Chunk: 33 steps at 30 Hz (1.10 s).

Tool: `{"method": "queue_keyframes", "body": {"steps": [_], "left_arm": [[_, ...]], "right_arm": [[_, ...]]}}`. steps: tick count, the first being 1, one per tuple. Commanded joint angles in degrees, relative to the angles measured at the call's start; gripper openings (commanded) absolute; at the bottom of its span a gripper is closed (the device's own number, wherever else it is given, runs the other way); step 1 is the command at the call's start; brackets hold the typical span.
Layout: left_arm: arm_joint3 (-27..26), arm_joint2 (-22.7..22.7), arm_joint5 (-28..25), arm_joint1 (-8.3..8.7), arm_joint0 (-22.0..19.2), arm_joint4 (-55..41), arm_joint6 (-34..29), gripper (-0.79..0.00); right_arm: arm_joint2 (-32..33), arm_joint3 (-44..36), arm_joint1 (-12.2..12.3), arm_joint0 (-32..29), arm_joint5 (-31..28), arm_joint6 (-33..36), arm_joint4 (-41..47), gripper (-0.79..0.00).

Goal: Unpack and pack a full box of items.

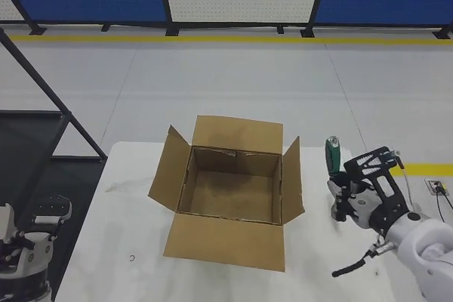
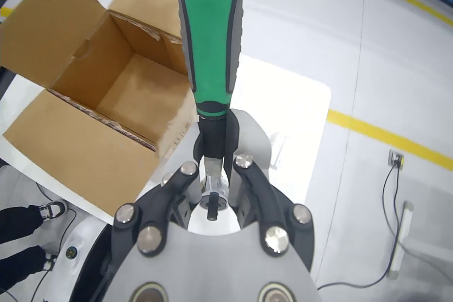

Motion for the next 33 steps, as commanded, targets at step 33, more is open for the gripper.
{"method": "queue_keyframes", "body": {"steps": [33], "left_arm": [[0.00,0.00,0.00,0.00,0.00,0.00,0.00,0.000]], "right_arm": [[-40.86,22.01,-8.54,29.11,9.89,-3.52,-4.55,-0.785]]}}
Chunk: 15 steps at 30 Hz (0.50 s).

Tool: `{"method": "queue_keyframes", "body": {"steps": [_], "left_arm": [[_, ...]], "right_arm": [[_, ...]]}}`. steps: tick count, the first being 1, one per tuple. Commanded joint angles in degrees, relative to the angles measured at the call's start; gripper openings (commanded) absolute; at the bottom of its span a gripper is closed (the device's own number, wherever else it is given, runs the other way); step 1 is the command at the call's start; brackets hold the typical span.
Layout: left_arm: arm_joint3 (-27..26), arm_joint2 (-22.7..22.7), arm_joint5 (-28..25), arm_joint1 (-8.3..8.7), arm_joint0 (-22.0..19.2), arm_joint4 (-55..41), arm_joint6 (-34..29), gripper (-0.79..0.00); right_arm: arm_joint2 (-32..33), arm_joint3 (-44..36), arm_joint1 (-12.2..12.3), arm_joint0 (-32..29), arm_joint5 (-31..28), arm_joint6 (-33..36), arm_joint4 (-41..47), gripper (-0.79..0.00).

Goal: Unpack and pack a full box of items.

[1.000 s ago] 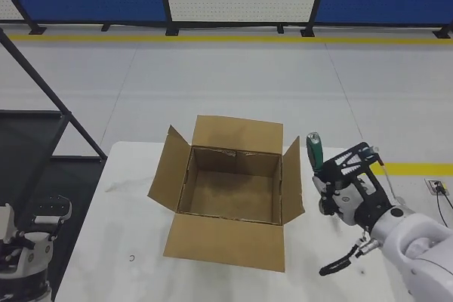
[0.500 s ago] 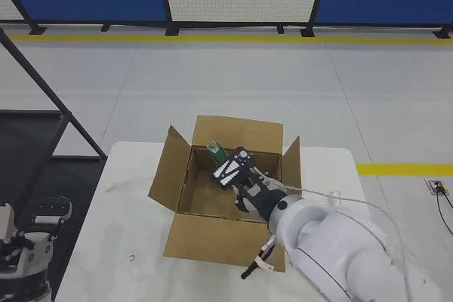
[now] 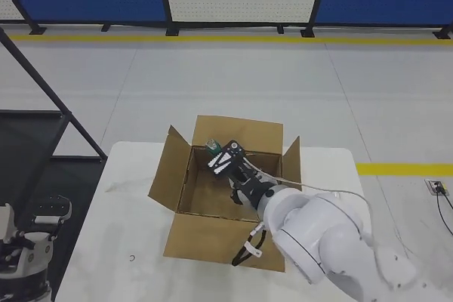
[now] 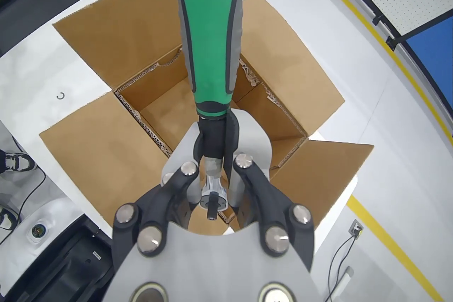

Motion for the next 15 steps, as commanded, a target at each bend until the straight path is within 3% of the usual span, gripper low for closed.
{"method": "queue_keyframes", "body": {"steps": [1,8,11,15], "left_arm": [[0.00,0.00,0.00,0.00,0.00,0.00,0.00,0.000],[0.00,0.00,0.00,0.00,0.00,0.00,0.00,0.000],[0.00,0.00,0.00,0.00,0.00,0.00,0.00,0.000],[0.00,0.00,0.00,0.00,0.00,0.00,0.00,0.000]], "right_arm": [[1.87,2.31,0.13,-2.37,-1.17,-2.96,2.37,-0.785],[-2.89,19.70,-3.01,3.61,-9.70,-8.91,8.83,-0.785],[-7.00,29.33,-5.49,7.97,-14.03,-10.57,11.79,-0.785],[-13.03,41.53,-9.63,13.20,-14.90,-10.55,12.95,-0.785]]}}
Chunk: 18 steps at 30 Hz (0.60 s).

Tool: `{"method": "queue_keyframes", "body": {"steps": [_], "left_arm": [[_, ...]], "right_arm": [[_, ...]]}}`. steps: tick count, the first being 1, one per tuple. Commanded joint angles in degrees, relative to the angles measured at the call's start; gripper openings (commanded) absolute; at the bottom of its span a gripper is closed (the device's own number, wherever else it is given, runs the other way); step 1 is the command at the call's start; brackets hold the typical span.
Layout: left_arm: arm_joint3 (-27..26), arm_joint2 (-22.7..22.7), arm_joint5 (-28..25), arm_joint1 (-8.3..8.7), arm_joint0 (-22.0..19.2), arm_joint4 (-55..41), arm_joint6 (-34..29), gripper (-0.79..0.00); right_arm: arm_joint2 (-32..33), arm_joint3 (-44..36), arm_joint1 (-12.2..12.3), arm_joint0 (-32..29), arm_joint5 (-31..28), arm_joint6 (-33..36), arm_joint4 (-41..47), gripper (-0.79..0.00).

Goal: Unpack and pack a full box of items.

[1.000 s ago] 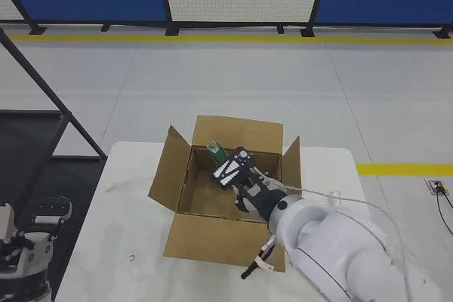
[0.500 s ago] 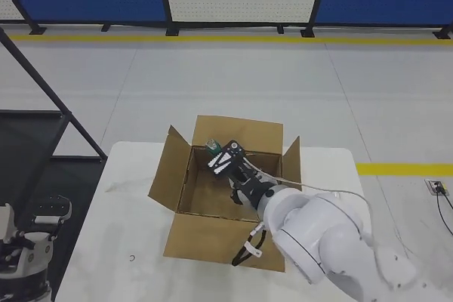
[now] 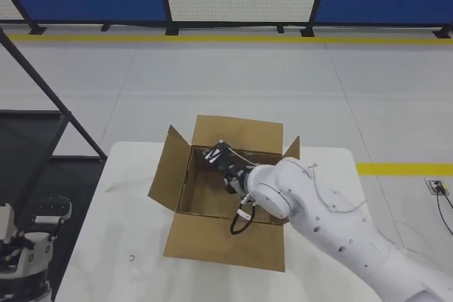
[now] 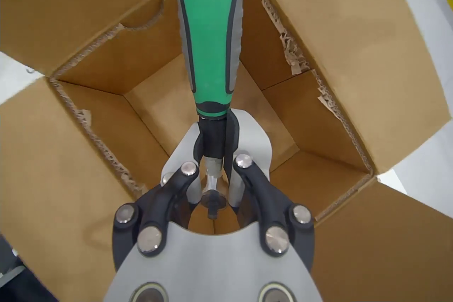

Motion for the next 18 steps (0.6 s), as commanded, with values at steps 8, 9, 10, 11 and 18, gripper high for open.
{"method": "queue_keyframes", "body": {"steps": [8,9,10,11,18], "left_arm": [[0.00,0.00,0.00,0.00,0.00,0.00,0.00,0.000],[0.00,0.00,0.00,0.00,0.00,0.00,0.00,0.000],[0.00,0.00,0.00,0.00,0.00,0.00,0.00,0.000],[0.00,0.00,0.00,0.00,0.00,0.00,0.00,0.000],[0.00,0.00,0.00,0.00,0.00,0.00,0.00,0.000]], "right_arm": [[-10.20,24.16,-10.09,8.28,-4.53,3.93,4.16,-0.785],[-10.84,26.17,-11.13,8.78,-5.93,4.40,4.93,-0.785],[-11.53,28.33,-12.13,9.28,-6.83,4.62,5.09,-0.785],[-12.19,30.33,-13.15,9.65,-7.63,5.00,5.34,-0.785],[-15.05,42.81,-19.63,11.07,-12.53,4.73,6.71,-0.785]]}}
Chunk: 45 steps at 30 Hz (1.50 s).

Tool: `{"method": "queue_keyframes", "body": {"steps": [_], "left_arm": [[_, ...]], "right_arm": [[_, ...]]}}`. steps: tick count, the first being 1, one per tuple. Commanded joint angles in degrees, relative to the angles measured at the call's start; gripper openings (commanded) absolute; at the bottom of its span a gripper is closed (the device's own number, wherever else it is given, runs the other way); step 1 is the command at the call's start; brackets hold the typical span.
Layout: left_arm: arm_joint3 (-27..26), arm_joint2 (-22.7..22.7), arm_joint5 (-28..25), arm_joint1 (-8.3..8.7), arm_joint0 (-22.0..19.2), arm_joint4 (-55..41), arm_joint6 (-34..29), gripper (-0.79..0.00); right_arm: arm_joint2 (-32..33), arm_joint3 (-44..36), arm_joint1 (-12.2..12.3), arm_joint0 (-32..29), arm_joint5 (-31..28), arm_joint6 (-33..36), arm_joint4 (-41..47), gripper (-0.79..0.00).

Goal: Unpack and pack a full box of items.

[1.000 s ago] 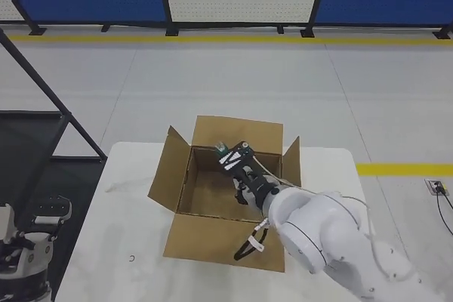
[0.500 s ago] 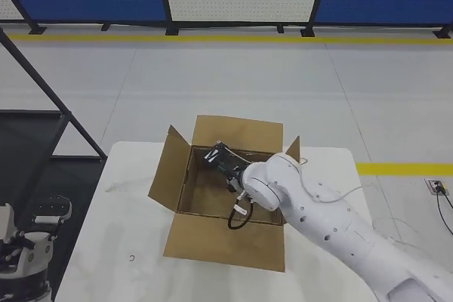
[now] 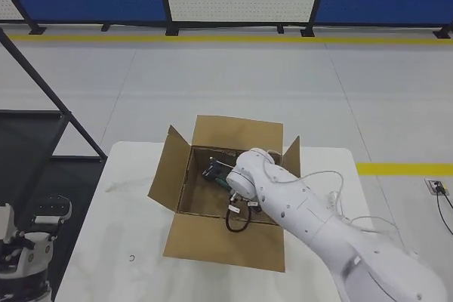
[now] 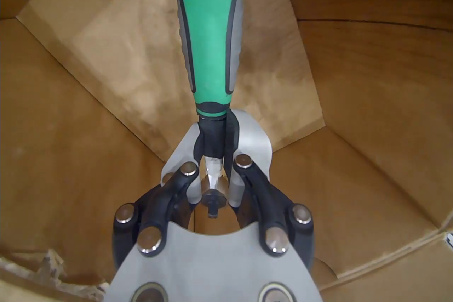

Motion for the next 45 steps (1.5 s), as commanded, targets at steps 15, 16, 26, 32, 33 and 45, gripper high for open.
{"method": "queue_keyframes", "body": {"steps": [15,16,26,32,33,45], "left_arm": [[0.00,0.00,0.00,0.00,0.00,0.00,0.00,0.000],[0.00,0.00,0.00,0.00,0.00,0.00,0.00,0.000],[0.00,0.00,0.00,0.00,0.00,0.00,0.00,0.000],[0.00,0.00,0.00,0.00,0.00,0.00,0.00,0.000],[0.00,0.00,0.00,0.00,0.00,0.00,0.00,0.000],[0.00,0.00,0.00,0.00,0.00,0.00,0.00,0.000]], "right_arm": [[-1.54,18.87,-9.53,0.51,-2.54,-6.65,-1.74,-0.785],[-1.44,19.69,-9.86,0.56,-2.52,-7.09,-1.72,-0.785],[-0.03,24.72,-11.97,0.98,-1.61,-10.08,-0.94,-0.468],[0.71,25.87,-12.44,1.51,-1.74,-11.12,-0.86,-0.480],[0.83,25.98,-12.48,1.60,-1.79,-11.28,-0.85,-0.477],[4.58,28.00,-11.14,4.38,-9.04,-17.11,3.58,-0.449]]}}
